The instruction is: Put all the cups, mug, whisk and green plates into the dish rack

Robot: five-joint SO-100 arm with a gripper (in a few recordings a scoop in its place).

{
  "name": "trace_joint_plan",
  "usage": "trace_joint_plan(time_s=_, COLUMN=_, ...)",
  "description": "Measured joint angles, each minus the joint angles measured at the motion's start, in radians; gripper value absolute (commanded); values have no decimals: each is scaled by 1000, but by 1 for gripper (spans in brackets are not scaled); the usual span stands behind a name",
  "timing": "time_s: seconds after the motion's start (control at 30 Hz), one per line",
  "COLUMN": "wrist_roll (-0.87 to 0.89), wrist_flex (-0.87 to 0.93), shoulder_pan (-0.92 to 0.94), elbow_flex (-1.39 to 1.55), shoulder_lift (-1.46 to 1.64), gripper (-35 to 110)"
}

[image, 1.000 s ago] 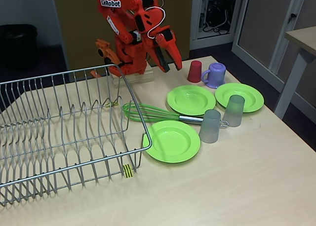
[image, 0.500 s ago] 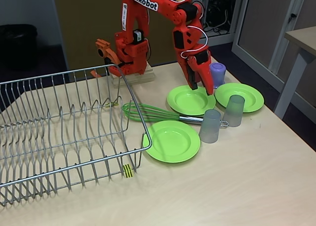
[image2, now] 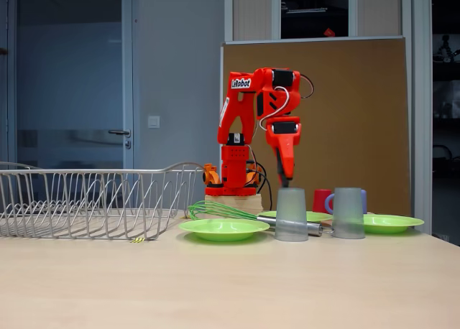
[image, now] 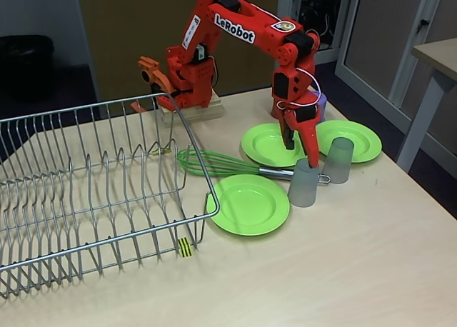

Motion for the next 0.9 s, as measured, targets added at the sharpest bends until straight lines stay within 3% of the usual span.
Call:
trace_joint_plan(time_s=0.6, wrist_roll=5, wrist_flex=-32, shoulder_pan=0, elbow_flex=-156, shoulder_lift=-183, gripper=32)
trace_joint_plan(time_s=0.9, wrist_roll=2, wrist_flex=-35, shoulder_pan=2, elbow_flex=-255, shoulder_lift=-252, gripper=5)
